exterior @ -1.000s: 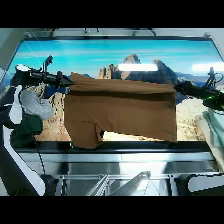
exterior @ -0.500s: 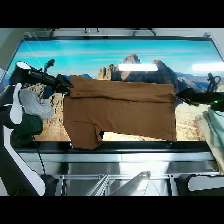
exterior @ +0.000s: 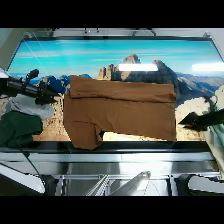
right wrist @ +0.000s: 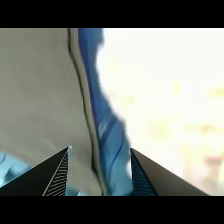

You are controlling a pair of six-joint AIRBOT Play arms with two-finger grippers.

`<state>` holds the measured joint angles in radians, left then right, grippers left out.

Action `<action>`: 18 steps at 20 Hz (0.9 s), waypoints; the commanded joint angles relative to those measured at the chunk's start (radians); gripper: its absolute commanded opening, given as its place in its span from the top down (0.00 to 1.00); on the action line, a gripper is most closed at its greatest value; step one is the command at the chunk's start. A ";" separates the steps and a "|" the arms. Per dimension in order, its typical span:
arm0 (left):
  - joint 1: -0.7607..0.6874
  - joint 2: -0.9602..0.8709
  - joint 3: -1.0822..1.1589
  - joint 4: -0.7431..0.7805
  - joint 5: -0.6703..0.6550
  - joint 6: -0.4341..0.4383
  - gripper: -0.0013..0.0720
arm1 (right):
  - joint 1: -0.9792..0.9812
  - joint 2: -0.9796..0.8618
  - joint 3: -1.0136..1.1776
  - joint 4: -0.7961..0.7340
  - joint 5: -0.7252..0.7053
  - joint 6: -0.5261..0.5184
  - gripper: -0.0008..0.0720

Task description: Fold the shirts.

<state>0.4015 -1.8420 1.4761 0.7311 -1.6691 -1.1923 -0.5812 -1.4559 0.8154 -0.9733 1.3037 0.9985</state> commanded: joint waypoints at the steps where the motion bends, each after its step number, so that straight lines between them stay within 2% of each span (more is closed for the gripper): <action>1: 0.064 0.149 -0.245 0.003 0.011 0.048 0.36 | 0.025 0.011 -0.129 0.048 -0.022 -0.048 0.39; 5: 0.129 0.287 -0.416 0.013 0.016 0.057 0.36 | 0.092 0.011 -0.156 0.149 -0.075 -0.115 0.40; 6: 0.142 0.319 -0.459 0.014 0.027 0.065 0.44 | 0.105 0.011 -0.156 0.176 -0.100 -0.124 0.44; 7: 0.153 0.344 -0.499 0.022 0.041 0.071 0.53 | 0.113 0.011 -0.156 0.208 -0.116 -0.148 0.80; 8: 0.159 0.369 -0.542 0.048 0.059 0.070 0.53 | 0.113 0.011 -0.156 0.232 -0.127 -0.159 0.97; 12: 0.140 0.422 -0.703 0.140 0.162 0.069 0.52 | 0.113 0.011 -0.156 0.244 -0.142 -0.162 0.96; 15: 0.078 0.419 -0.803 0.139 0.267 0.070 0.52 | 0.113 0.011 -0.156 0.244 -0.141 -0.162 0.96; 18: -0.017 0.365 -0.811 0.139 0.311 0.069 0.52 | 0.113 0.011 -0.156 0.245 -0.141 -0.161 0.96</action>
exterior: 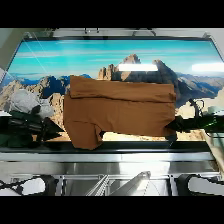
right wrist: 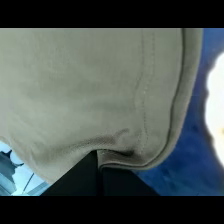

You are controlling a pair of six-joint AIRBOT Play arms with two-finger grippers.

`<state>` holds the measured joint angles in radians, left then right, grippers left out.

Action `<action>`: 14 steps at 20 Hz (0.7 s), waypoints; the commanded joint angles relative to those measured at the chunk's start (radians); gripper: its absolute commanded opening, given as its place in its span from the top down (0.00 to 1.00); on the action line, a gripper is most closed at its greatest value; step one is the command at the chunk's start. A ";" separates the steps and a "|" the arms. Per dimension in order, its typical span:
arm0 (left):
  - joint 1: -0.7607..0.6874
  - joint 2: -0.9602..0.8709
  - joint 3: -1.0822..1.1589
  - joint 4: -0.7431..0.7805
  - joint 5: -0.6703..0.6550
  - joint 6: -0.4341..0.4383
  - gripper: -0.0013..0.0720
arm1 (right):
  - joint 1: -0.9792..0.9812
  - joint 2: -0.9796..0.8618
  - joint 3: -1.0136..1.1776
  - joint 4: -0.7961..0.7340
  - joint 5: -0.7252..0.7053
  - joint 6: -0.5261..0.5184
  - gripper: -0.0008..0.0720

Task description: Fold the shirts.

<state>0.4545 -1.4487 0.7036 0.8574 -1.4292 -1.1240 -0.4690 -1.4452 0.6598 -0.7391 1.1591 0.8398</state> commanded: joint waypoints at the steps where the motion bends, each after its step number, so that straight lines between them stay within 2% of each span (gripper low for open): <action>1: -0.098 -0.053 -0.037 0.012 0.080 0.001 0.52 | 0.001 0.001 0.000 0.011 0.005 -0.003 0.96; 3: -0.162 -0.123 -0.019 0.001 0.082 -0.007 0.52 | 0.001 0.001 0.000 0.022 0.008 -0.003 0.96; 7: -0.282 -0.204 0.056 -0.127 0.069 0.021 0.55 | 0.001 0.001 0.000 0.026 0.018 -0.003 0.96; 8: -0.305 -0.209 0.082 -0.123 0.069 0.021 0.59 | 0.001 0.001 0.000 0.026 0.031 -0.003 0.96; 9: -0.319 -0.208 0.102 -0.122 0.058 0.024 0.83 | -0.002 0.001 0.000 0.025 0.050 -0.003 0.96; 10: -0.324 -0.205 0.123 -0.122 0.029 0.035 0.96 | -0.010 0.002 0.000 0.025 0.071 -0.003 0.96; 14: -0.279 -0.121 0.156 -0.116 -0.097 0.026 0.96 | -0.098 0.006 0.033 0.024 0.184 0.023 0.96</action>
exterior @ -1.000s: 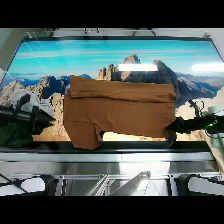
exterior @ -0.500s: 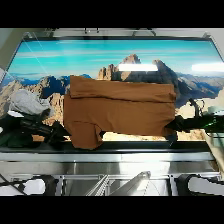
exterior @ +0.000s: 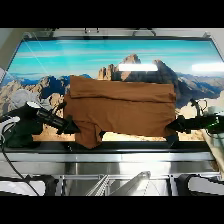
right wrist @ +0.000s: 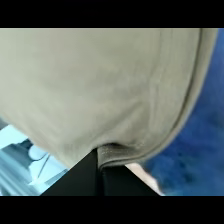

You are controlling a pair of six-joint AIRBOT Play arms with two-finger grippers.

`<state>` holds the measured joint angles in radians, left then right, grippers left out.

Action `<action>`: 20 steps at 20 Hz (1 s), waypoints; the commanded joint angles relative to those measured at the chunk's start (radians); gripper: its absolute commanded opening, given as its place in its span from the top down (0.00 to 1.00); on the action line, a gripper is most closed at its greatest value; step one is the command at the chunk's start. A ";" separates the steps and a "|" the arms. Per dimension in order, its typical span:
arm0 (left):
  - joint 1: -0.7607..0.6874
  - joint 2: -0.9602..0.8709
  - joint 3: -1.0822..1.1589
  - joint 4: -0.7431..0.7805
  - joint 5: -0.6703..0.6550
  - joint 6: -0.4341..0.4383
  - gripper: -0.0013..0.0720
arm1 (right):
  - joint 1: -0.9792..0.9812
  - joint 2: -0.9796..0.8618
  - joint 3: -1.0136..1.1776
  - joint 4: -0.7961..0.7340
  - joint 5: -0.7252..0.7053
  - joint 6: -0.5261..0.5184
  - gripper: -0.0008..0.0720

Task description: Fold the shirts.

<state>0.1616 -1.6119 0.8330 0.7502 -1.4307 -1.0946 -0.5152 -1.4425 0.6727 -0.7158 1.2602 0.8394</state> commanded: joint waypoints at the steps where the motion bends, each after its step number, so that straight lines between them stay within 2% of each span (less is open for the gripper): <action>1: 0.042 0.079 0.018 -0.006 -0.117 -0.006 0.96 | -0.086 0.006 0.034 -0.002 0.108 0.034 0.96; 5: 0.166 0.219 -0.046 0.054 -0.158 -0.015 0.96 | -0.199 0.021 0.042 -0.002 0.156 0.055 0.96; 9: 0.246 0.318 -0.068 0.066 -0.220 -0.014 0.96 | -0.210 0.024 0.048 0.016 0.201 0.065 0.96; 12: 0.261 0.374 0.006 0.038 -0.225 -0.013 0.96 | -0.210 0.045 0.080 0.111 0.242 0.051 0.96; 14: 0.247 0.367 0.097 0.033 -0.211 -0.014 0.96 | -0.198 0.052 0.117 0.231 0.244 0.037 0.96; 16: 0.209 0.305 0.202 0.032 -0.204 -0.014 0.96 | -0.160 0.052 0.143 0.318 0.187 0.019 0.96; 20: 0.114 0.089 0.442 0.033 -0.153 -0.017 0.96 | -0.027 0.032 0.183 0.320 -0.089 -0.004 0.96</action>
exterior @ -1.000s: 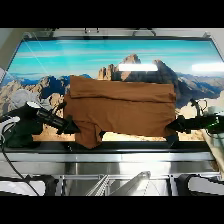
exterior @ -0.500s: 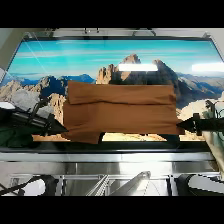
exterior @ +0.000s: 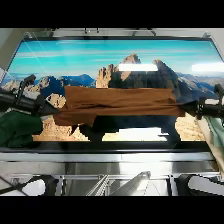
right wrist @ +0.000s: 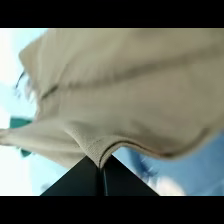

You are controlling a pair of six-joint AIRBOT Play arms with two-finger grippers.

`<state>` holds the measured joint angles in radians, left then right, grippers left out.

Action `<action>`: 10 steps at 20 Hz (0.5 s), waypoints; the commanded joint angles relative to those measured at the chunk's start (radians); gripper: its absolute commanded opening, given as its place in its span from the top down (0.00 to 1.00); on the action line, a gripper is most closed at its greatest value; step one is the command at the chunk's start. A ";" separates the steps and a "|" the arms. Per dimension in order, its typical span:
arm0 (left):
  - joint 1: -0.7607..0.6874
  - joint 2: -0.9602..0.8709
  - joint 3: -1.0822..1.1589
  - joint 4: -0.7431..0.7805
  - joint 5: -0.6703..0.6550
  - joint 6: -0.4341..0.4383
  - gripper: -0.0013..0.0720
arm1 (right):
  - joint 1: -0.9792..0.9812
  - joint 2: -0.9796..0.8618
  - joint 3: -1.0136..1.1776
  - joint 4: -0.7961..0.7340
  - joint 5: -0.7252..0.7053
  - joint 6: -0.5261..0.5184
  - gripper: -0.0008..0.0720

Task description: Fold the shirts.

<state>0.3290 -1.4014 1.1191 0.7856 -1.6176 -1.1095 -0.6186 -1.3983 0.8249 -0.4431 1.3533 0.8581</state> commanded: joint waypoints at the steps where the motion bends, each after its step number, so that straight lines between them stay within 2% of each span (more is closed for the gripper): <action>1: -0.069 -0.183 0.230 -0.002 0.035 -0.006 0.96 | 0.107 -0.031 0.046 0.048 -0.257 -0.025 0.96; 4: -0.090 -0.386 0.482 -0.001 0.033 -0.043 0.96 | 0.176 -0.113 0.108 0.048 -0.394 -0.048 0.96; 10: -0.107 -0.698 0.836 -0.001 0.029 -0.078 0.96 | 0.262 -0.258 0.189 0.047 -0.531 -0.089 0.96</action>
<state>0.2329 -1.9656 1.8038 0.7822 -1.5940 -1.1709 -0.3958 -1.5993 0.9855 -0.3977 0.9169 0.7956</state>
